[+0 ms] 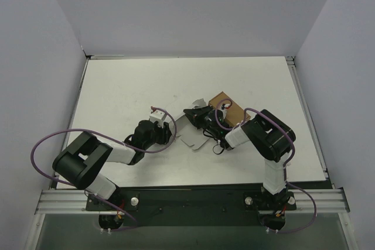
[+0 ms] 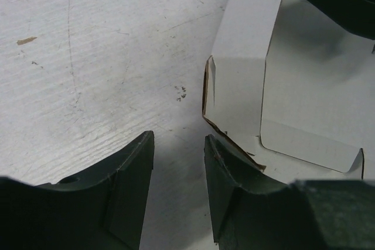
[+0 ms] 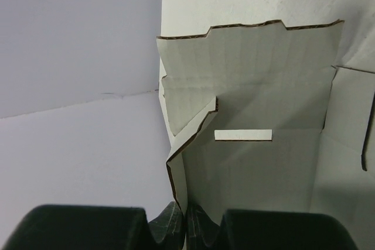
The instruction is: Fold the paper box
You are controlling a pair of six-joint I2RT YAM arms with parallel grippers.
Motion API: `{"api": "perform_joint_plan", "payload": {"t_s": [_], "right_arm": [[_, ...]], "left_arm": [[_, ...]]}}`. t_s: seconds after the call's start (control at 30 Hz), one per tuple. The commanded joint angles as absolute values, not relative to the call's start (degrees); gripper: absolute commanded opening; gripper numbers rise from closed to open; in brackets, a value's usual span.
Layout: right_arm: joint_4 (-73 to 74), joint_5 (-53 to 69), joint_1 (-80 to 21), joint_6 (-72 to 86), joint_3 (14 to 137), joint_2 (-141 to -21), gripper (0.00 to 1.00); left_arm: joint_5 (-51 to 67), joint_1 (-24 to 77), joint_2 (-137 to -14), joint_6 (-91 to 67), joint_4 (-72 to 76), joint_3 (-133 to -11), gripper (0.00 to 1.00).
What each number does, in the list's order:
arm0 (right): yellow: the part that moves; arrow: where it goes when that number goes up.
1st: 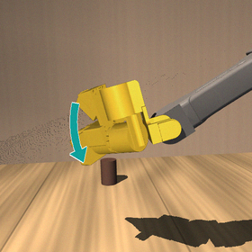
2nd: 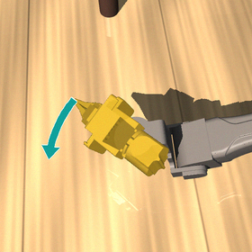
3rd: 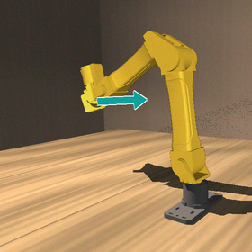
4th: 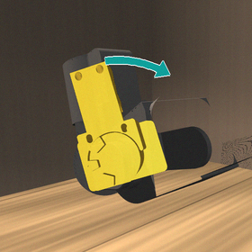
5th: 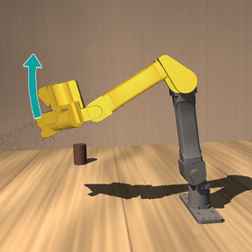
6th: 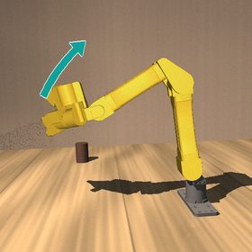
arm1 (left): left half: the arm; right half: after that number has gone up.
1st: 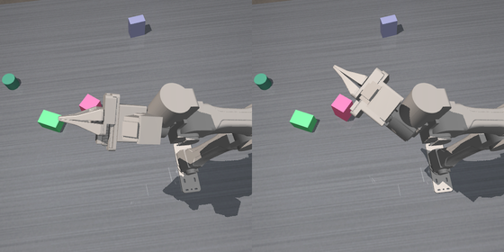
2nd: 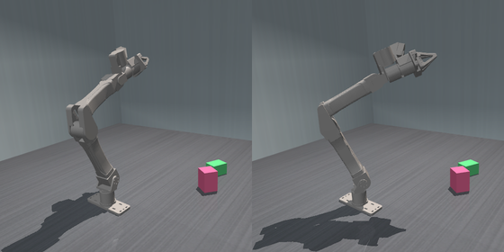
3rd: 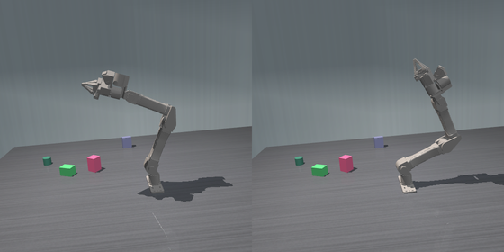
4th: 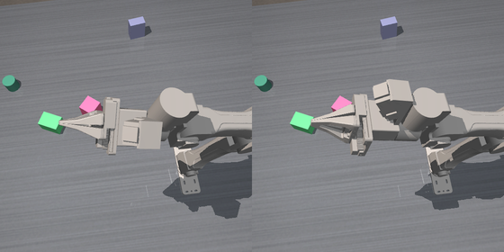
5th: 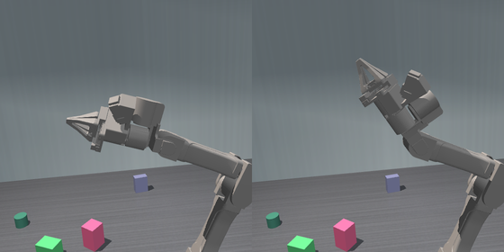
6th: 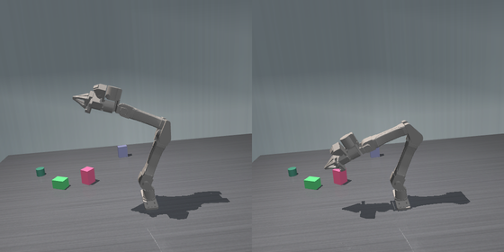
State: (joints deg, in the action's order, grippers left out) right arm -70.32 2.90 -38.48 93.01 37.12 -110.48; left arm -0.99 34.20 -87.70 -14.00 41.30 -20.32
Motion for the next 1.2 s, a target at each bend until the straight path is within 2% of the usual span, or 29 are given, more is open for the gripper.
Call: {"api": "perform_joint_plan", "payload": {"t_s": [0.0, 0.17, 0.7, 0.9, 0.93, 1.07, 1.17], "right_arm": [[-68.91, 3.34, -39.38, 92.2, 35.68, -112.24, 0.0], [-69.17, 3.16, -39.38, 92.02, 35.33, -112.24, 0.0], [-69.96, 3.16, -38.58, 91.85, 33.75, -111.8, 0.0], [-70.57, 3.25, -38.41, 91.85, 33.14, -111.62, 0.0], [-70.49, 3.25, -38.41, 91.85, 33.13, -111.62, 0.0], [-70.58, 3.34, -38.23, 91.76, 32.87, -111.45, 0.0], [-71.8, 3.17, -38.15, 91.23, 32.61, -111.53, 0.0]], "left_arm": [[4.12, 36.21, -88.41, -11.78, 49.74, -24.52, 0.49], [7.03, 36.65, -90.26, -9.23, 51.06, -26.36, 0.43], [11.86, 38.5, -95.36, -6.15, 51.33, -31.38, 0.42], [5.11, 38.67, -96.42, -9.21, 50.63, -32.17, 0.43], [4.49, 38.67, -96.5, -9.84, 50.1, -32.34, 0.43], [3.6, 38.67, -95.98, -13.53, 50.71, -31.56, 0.58], [3.16, 38.67, -95.01, -15.73, 52.73, -29.62, 0.62]]}}
